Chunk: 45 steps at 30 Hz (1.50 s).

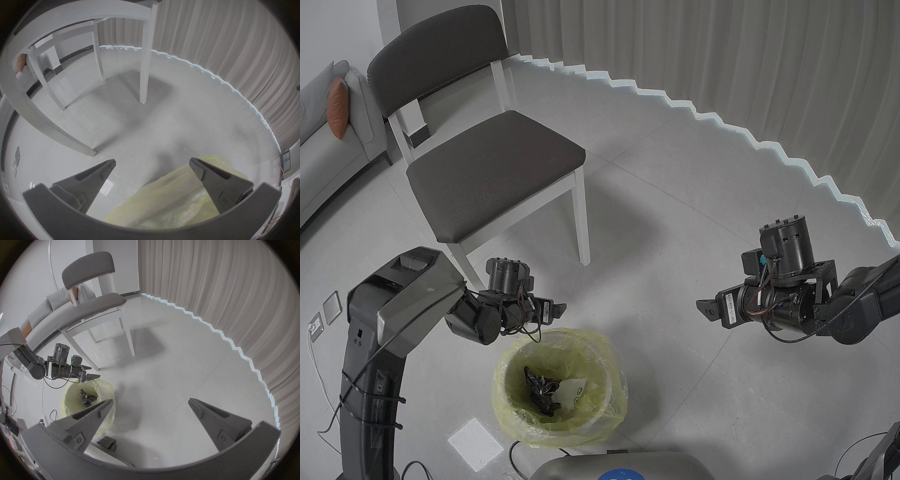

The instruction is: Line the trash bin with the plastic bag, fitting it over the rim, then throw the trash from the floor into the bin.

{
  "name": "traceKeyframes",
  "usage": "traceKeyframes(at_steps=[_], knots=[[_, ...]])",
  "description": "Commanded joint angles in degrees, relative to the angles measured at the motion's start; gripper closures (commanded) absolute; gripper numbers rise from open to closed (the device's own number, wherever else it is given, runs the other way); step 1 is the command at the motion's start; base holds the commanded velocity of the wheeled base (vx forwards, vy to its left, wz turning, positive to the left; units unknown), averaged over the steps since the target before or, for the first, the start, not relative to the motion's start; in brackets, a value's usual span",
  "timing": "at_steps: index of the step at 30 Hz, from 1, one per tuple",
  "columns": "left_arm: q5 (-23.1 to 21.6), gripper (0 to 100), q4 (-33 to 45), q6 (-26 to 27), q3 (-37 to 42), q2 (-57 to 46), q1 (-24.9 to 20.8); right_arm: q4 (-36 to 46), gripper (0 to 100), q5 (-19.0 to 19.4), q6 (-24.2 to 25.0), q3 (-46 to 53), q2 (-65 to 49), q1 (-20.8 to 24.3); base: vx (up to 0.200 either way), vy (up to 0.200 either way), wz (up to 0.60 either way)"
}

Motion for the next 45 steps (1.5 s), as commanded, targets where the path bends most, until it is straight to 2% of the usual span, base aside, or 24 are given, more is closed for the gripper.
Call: traceKeyframes(at_steps=[1,7,15,20,28,45], knots=[[-0.2,0,1.2,-0.9,1.9,-7.7,0.0,0.0,0,-0.1,0.3,0.1,-0.5,-0.4,0.000,0.000,0.00],[-2.9,0,1.5,-1.5,9.5,-18.5,-2.4,-0.1,0,-0.3,0.7,2.0,-2.9,-1.5,0.000,0.000,0.00],[-3.2,0,1.4,-1.2,16.1,-29.0,-4.0,0.1,0,-0.8,0.7,4.1,-8.5,-2.6,0.000,0.000,0.00],[-4.9,0,1.2,-1.2,21.5,-37.2,-3.1,0.6,0,-0.9,0.5,6.3,-13.7,-4.7,0.000,0.000,0.00],[-4.3,0,0.6,-1.5,27.8,-45.1,-2.6,0.6,0,-0.7,0.4,10.3,-19.8,-8.3,0.000,0.000,0.00],[-4.1,0,0.6,-1.5,37.6,-60.4,0.9,2.2,0,-0.2,-0.3,16.8,-34.1,-10.2,0.000,0.000,0.00]])
